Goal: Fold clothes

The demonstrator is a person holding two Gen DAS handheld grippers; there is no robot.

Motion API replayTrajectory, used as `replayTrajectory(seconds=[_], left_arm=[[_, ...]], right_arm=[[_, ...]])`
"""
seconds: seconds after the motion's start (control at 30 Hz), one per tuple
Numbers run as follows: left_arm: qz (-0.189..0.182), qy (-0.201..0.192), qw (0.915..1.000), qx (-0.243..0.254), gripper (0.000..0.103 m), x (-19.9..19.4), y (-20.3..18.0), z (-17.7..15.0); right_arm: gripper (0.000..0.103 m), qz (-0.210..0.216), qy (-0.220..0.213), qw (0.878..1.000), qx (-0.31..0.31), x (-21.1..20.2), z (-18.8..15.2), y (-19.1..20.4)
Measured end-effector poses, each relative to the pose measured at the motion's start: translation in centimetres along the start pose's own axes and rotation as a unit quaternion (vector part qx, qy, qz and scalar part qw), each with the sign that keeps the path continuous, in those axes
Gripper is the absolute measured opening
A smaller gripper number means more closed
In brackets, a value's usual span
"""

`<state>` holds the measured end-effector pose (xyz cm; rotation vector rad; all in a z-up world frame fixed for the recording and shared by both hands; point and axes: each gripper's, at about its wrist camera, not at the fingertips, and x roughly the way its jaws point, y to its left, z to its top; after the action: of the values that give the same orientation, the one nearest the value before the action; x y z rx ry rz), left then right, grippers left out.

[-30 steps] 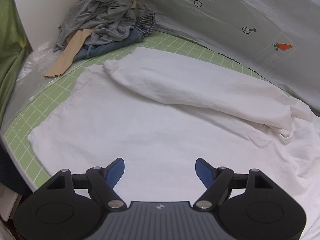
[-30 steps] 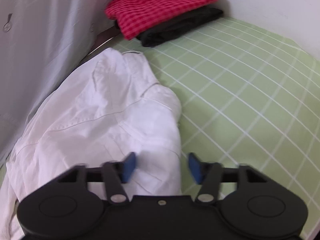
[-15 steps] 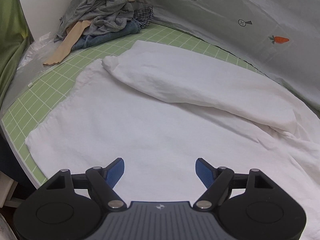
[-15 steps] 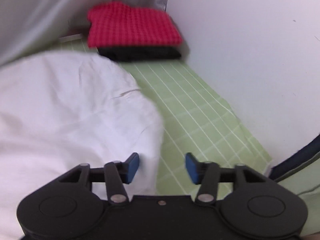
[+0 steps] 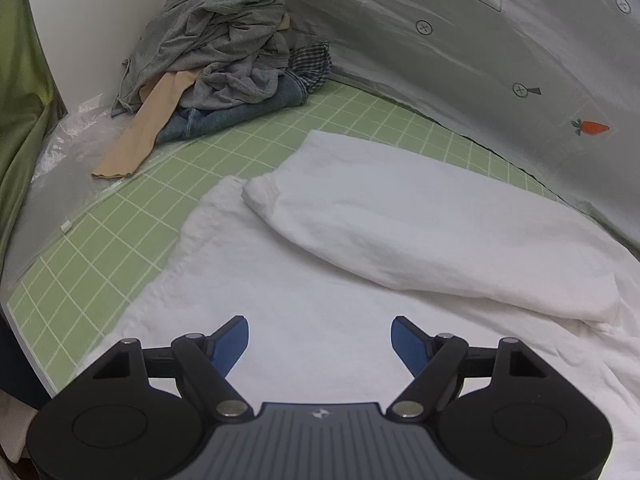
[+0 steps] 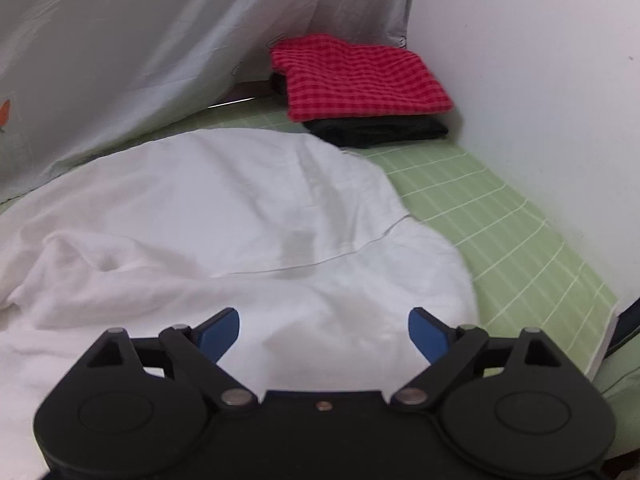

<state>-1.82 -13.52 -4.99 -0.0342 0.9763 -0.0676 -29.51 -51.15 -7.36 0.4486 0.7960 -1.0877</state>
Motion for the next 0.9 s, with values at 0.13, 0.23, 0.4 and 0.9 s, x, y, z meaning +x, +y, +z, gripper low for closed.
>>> replayTrajectory(seconds=[0.13,0.23,0.4,0.9], left_arm=[[-0.011,-0.009,0.9999,0.006,0.079,2.2,2.9,3.9],[-0.028,-0.017,0.9992,0.024,0.079,4.1,4.5,6.9],[-0.074,-0.023,0.9956,0.053,0.077,7.6,6.3,11.4],[-0.241,0.070,0.9662,0.060,0.053,21.9,3.8,18.4]], right_arm=[[0.103,0.014,0.006,0.999,0.033,-0.3,-1.5,4.9],[0.103,0.013,0.006,0.998,0.054,-0.7,-2.6,8.4],[0.103,0.001,0.016,0.995,0.102,-0.5,-3.8,13.0],[0.103,-0.068,0.045,0.995,0.057,-1.9,-2.0,19.0]])
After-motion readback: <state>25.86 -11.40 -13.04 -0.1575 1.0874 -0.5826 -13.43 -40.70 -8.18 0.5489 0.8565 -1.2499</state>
